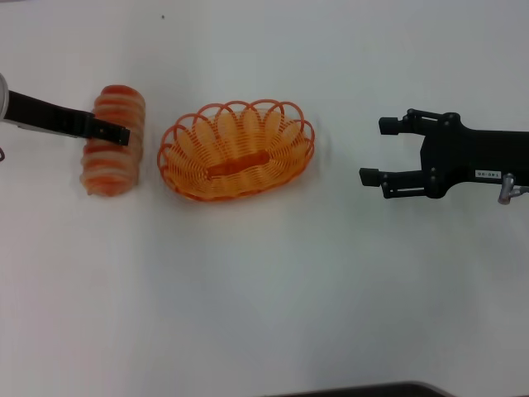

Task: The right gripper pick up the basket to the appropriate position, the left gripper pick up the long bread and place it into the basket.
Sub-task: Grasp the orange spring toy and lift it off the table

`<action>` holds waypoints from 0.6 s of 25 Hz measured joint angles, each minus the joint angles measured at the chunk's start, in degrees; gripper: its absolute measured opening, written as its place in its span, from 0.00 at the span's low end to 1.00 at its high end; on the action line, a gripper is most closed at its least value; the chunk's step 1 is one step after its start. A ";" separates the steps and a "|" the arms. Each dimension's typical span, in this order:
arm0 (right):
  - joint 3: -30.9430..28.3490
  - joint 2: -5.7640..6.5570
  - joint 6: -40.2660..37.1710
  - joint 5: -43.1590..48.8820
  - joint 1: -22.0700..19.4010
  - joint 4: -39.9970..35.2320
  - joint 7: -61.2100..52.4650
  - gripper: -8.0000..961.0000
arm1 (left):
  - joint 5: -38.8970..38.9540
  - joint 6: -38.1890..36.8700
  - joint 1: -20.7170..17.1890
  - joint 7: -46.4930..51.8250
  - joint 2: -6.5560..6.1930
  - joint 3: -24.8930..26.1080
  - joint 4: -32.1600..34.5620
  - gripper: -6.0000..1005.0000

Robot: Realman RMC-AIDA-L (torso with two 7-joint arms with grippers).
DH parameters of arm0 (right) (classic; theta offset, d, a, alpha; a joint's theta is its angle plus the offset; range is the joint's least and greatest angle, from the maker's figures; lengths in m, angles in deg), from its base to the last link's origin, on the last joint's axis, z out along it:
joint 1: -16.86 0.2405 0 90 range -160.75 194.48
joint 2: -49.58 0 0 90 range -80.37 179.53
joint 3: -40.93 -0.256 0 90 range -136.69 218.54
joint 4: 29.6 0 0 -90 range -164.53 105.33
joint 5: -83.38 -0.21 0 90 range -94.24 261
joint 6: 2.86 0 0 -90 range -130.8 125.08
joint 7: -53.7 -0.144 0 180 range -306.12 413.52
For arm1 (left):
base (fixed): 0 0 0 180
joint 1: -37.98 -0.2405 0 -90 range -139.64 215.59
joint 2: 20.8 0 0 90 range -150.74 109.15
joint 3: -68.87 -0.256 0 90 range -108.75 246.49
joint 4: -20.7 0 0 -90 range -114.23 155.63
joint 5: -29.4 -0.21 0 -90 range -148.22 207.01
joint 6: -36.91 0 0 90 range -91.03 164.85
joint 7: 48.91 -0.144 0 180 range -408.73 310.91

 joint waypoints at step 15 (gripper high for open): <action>0.31 0.00 -0.46 0.31 -0.12 0.00 0.00 0.97 | -0.18 0.92 0.52 2.75 0.07 -0.24 -2.27 0.92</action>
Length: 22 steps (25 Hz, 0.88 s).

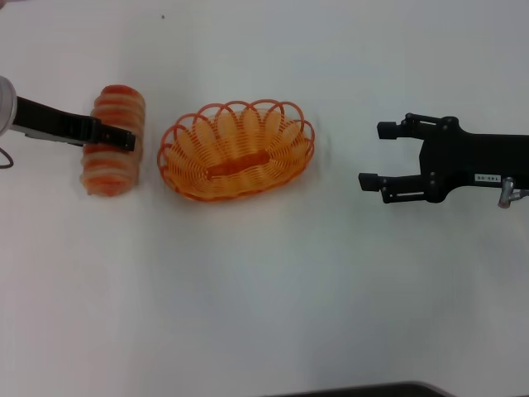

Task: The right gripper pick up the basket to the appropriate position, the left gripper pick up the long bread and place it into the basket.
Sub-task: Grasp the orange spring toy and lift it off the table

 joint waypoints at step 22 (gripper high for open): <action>0.09 0.09 -0.07 0.09 -0.28 0.00 -0.66 0.96 | -5.18 1.05 0.11 -0.20 1.87 -2.13 2.33 0.69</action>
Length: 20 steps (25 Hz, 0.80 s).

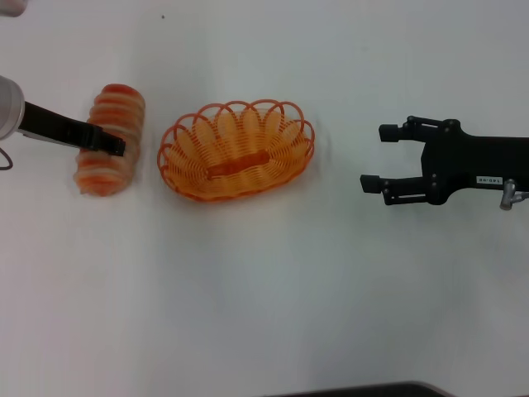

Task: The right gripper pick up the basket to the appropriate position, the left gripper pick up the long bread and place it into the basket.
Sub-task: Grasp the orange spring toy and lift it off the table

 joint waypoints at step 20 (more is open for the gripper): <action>0.26 0.00 0.23 0.16 0.23 0.36 0.04 0.96 | 8.98 -13.43 -1.90 -15.35 -1.31 0.57 14.15 0.49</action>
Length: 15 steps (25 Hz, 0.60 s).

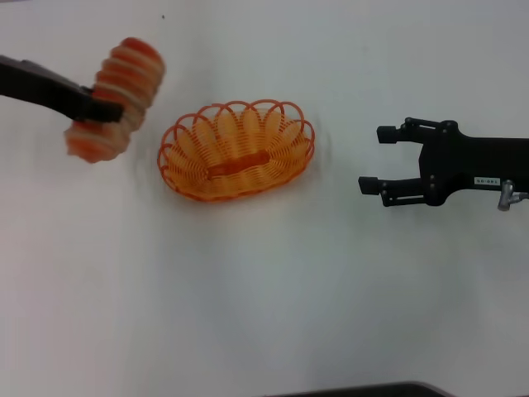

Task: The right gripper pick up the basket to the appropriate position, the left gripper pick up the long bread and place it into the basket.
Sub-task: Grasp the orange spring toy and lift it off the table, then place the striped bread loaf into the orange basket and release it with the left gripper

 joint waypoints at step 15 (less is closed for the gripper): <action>0.19 -0.09 0.11 -0.01 0.18 0.25 0.06 0.96 | 16.11 0.57 -2.53 -24.21 2.43 -11.25 -0.70 0.38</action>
